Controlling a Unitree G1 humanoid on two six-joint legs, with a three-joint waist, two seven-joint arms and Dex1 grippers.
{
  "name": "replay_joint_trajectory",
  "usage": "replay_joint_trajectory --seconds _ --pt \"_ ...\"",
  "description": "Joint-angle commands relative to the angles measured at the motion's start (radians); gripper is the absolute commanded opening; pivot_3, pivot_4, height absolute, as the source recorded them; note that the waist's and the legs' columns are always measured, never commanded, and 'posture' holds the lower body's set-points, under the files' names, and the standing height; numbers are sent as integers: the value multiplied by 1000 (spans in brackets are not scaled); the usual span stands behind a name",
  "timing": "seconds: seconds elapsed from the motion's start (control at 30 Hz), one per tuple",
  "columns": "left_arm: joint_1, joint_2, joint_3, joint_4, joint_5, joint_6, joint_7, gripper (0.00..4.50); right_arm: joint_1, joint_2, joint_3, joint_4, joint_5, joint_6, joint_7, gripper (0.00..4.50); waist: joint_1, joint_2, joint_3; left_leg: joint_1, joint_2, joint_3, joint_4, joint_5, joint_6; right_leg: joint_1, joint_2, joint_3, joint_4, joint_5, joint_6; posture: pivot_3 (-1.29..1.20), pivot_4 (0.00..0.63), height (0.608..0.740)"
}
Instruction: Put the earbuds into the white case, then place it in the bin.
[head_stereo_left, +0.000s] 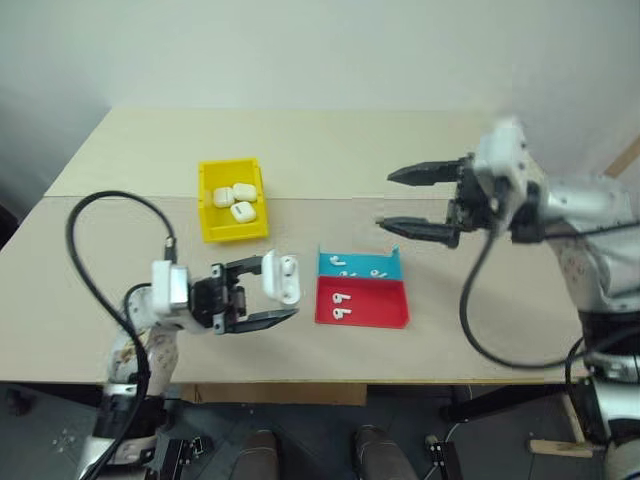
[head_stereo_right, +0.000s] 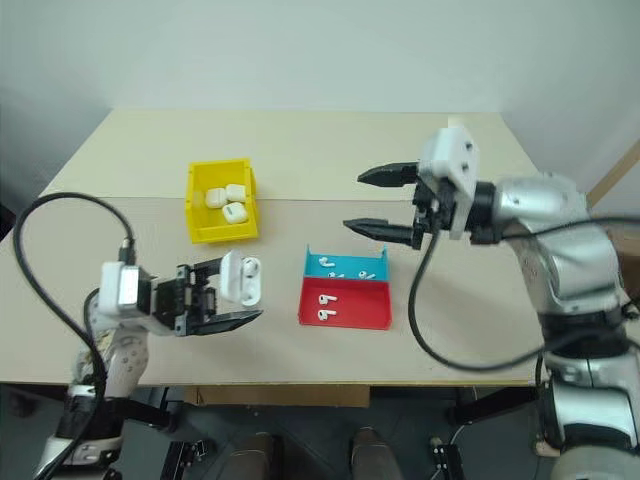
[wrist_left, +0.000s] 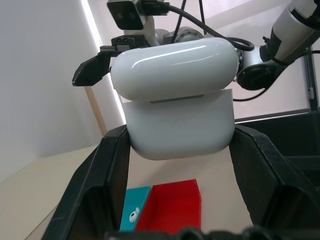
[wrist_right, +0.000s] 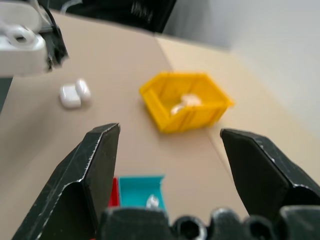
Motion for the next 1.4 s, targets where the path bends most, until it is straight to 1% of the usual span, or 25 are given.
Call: replay_joint_trajectory --seconds 0.03,0.17,0.23,0.33,0.43,0.63,0.93,1.03,1.07,1.4 --pt "73 18 39 -64 -3 -42 3 2722 -146 -3 140 96 -131 88 75 3788 1 0 0 0 0 -1 0 0 0 0 0 -1 -1 0 0 0 150 740" --pt "162 22 54 -121 12 -64 40 2722 -269 54 335 207 -318 48 153 3788 6 0 0 -1 0 0 -1 0 0 -1 0 -1 0 0 -1 0 150 740" --pt "192 19 57 -139 21 -75 58 2722 -301 91 381 257 -374 27 174 3788 7 0 0 -1 0 0 -1 0 0 -1 -1 -1 0 0 -1 0 150 740" --pt "253 23 70 -176 23 -85 78 2722 -355 192 456 369 -461 2 180 3788 7 1 0 -1 0 0 -1 0 0 -1 -1 -1 1 0 -1 0 150 740" --pt "265 17 68 -182 34 -102 97 2722 -381 263 484 463 -525 -36 172 3788 9 1 1 -1 0 -1 -1 0 0 -2 -1 -2 1 0 -1 0 150 740" --pt "267 4 42 -186 61 -126 138 2722 -436 409 524 680 -655 -141 127 3788 7 1 1 -1 0 -1 -1 0 0 -2 -1 -2 1 0 -1 0 150 740" --pt "249 6 19 -177 80 -138 159 2722 -488 554 523 915 -757 -226 122 3788 5 2 1 -1 0 -1 -1 0 0 -2 -1 -2 2 0 -1 0 150 740" --pt "252 7 12 -187 85 -134 176 2722 -495 578 504 949 -767 -234 119 3212 4 2 1 -1 0 -1 -1 0 0 -2 -1 -2 2 0 -1 0 150 740" --pt "253 7 11 -188 87 -134 181 2722 -496 583 501 956 -772 -240 114 2917 4 2 1 -1 0 -1 -1 0 0 -2 -1 -2 2 0 -1 0 150 740" --pt "242 7 -6 -182 103 -146 206 2722 -492 606 482 1012 -812 -269 81 2917 4 2 1 0 0 -1 -1 0 0 -2 0 -2 2 0 -1 0 150 740"
